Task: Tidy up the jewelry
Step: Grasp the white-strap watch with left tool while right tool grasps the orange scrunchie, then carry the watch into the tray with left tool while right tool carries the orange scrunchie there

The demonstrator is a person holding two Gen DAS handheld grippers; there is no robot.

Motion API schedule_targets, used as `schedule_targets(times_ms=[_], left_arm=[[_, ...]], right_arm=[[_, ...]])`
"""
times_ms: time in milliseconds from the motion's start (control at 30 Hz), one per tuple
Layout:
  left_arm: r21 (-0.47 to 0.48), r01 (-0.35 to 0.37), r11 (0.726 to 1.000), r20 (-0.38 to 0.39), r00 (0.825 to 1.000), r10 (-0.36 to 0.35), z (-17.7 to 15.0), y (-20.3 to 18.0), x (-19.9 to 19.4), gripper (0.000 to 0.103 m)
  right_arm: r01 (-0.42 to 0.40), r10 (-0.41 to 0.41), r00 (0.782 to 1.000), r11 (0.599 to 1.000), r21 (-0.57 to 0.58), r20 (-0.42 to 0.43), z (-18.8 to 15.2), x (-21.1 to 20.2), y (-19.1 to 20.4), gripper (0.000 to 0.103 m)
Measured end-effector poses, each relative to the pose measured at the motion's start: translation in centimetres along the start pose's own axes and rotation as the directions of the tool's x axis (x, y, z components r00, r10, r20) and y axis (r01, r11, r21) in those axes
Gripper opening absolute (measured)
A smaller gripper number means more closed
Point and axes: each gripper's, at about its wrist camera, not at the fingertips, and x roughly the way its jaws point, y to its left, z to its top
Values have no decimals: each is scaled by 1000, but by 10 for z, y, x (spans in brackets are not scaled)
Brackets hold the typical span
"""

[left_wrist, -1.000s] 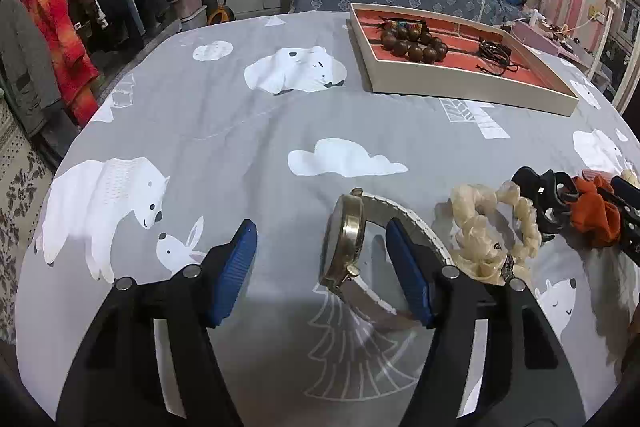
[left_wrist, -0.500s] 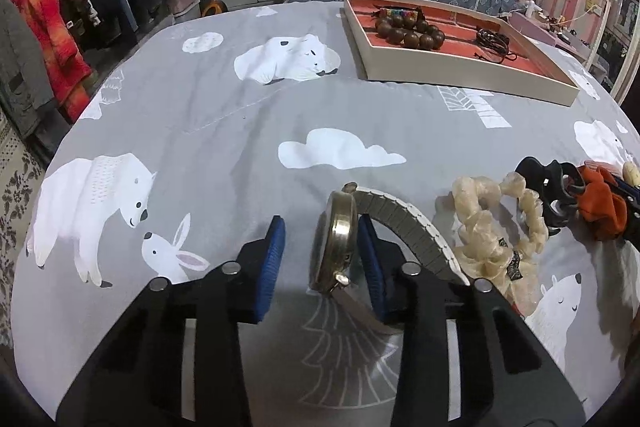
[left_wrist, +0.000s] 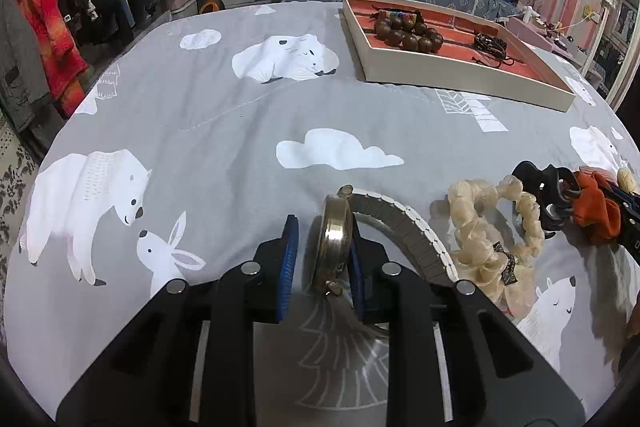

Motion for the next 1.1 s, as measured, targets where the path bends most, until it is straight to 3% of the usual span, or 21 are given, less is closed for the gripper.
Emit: schedule_targets(times_ms=[267, 600, 900, 1100], left_arm=[[-7, 15, 1000, 8, 1000, -15, -1, 1, -2, 12], [-22, 36, 999, 18, 999, -36, 2, 4, -6, 11], [-47, 38, 998, 105, 994, -33, 22, 4, -31, 11], [-20, 50, 999, 139, 989, -47, 53, -11, -46, 11]], right_arm=[[-9, 9, 1000, 1000, 4, 7, -1, -1, 0, 12], [-13, 13, 997, 1000, -6, 75, 4, -18, -1, 9], [-48, 47, 987, 999, 6, 156, 40, -39, -14, 9], [-55, 56, 973, 998, -13, 222, 75, -49, -16, 9]])
